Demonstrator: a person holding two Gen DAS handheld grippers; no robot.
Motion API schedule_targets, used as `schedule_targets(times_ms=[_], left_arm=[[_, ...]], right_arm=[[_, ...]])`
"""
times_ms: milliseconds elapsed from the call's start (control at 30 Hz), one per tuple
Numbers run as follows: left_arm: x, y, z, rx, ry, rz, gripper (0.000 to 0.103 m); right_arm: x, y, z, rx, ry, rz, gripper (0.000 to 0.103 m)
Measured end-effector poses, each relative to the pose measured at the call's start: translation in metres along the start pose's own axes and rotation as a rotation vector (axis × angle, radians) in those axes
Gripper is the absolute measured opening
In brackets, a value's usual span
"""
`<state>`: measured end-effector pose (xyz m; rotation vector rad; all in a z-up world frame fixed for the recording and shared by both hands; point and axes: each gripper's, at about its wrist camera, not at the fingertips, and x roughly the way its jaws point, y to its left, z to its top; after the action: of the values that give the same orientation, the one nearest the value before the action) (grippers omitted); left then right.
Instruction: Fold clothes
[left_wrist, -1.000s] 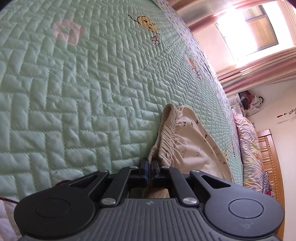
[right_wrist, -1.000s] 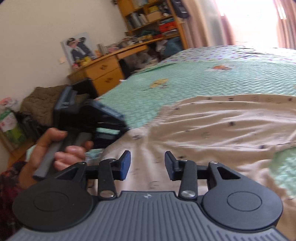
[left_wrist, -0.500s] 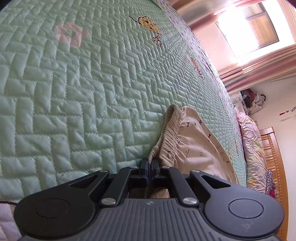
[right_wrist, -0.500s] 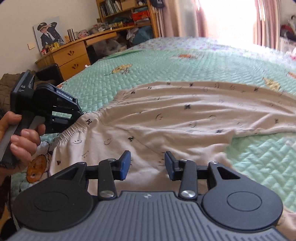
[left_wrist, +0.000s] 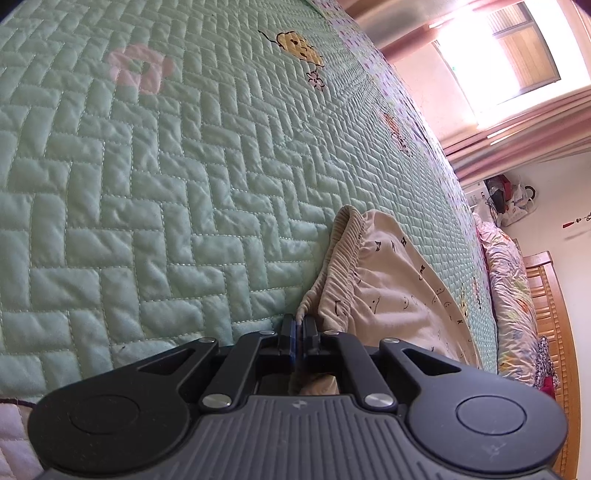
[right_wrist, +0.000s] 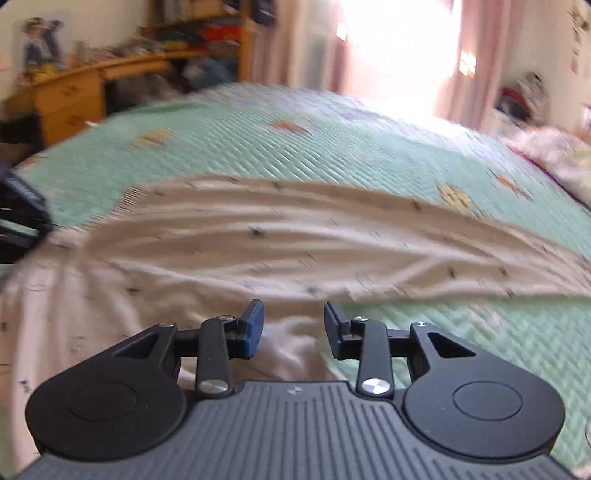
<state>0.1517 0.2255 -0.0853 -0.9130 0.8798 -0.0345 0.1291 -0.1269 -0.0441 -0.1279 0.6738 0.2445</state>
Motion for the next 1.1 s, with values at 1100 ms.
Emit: schedule_targets(times_ms=[1100], left_arm=[[-0.006,0.009,-0.001,-0.022,0.006,-0.027,0.004]], right_arm=[[-0.015,-0.040,-0.008,0.213,-0.049,0.052,0.008]])
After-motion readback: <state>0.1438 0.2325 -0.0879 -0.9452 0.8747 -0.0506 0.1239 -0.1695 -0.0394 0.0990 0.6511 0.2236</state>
